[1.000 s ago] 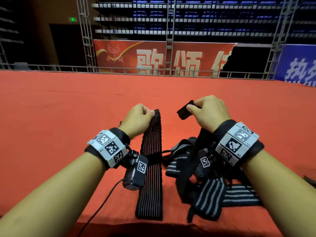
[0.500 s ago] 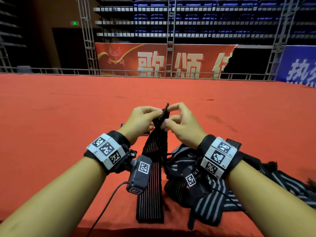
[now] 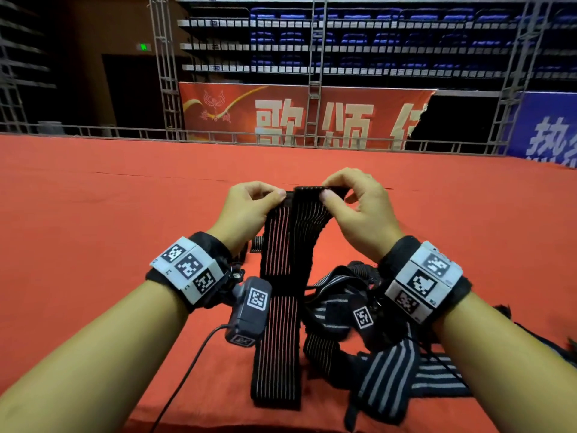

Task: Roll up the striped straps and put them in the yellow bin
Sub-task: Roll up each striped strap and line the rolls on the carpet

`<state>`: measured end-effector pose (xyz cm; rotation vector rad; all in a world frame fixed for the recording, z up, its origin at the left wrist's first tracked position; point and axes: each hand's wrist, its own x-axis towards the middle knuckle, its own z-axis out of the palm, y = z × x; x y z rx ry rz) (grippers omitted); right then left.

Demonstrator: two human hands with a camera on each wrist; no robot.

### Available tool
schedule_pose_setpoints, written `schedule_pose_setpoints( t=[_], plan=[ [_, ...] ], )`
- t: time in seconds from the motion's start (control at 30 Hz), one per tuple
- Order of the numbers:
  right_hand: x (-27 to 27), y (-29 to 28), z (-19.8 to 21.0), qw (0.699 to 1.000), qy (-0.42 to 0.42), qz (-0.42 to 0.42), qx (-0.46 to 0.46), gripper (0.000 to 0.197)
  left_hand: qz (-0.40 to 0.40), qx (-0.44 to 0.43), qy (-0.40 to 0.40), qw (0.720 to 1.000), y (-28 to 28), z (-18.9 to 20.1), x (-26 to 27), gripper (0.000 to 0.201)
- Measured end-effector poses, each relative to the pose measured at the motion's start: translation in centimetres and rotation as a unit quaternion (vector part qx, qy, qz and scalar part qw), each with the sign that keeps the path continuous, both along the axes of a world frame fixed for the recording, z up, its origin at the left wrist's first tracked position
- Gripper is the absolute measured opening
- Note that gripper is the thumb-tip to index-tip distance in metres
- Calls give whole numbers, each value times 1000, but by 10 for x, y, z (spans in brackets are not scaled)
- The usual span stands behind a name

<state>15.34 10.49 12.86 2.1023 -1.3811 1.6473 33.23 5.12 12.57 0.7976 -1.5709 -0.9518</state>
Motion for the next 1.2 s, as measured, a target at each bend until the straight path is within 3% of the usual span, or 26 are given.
schedule_pose_setpoints(
  t=[0.17, 0.37, 0.53, 0.67, 0.77, 0.83, 0.9, 0.97, 1.07, 1.13, 1.2],
  plan=[
    [12, -10, 4, 995, -41, 10, 88, 20, -55, -16, 32, 998, 8, 10, -6, 14],
    [22, -17, 5, 991, -118, 11, 64, 21, -81, 53, 95, 991, 19, 13, -10, 41],
    [29, -18, 16, 987, -150, 12, 50, 25, -84, -34, 61, 994, 21, 11, -13, 24],
    [40, -17, 25, 982, -180, 16, 49, 21, -55, -75, 54, 994, 20, 15, -21, 23],
    [41, -10, 24, 969, -221, 85, 64, 15, -46, -89, 63, 993, 19, 27, -23, 20],
    [34, -6, 19, 960, -234, 113, 100, 28, -39, -87, 80, 992, 16, 36, -22, 18],
    [19, -6, 7, 959, -200, 89, 181, 35, -26, -93, 89, 991, 11, 45, -19, 18],
    [-1, -6, -17, 949, -91, 35, 298, 33, -10, -103, 75, 992, 3, 50, -13, 16],
    [-26, 3, -64, 893, 103, -39, 436, 47, 25, -117, 30, 992, -9, 51, -4, 13],
    [-32, 12, -87, 859, 176, -57, 478, 61, 49, -133, 1, 990, -15, 48, -1, 15],
    [-35, 16, -106, 836, 252, -85, 479, 63, 69, -144, -9, 987, -18, 45, 0, 21]
  ],
)
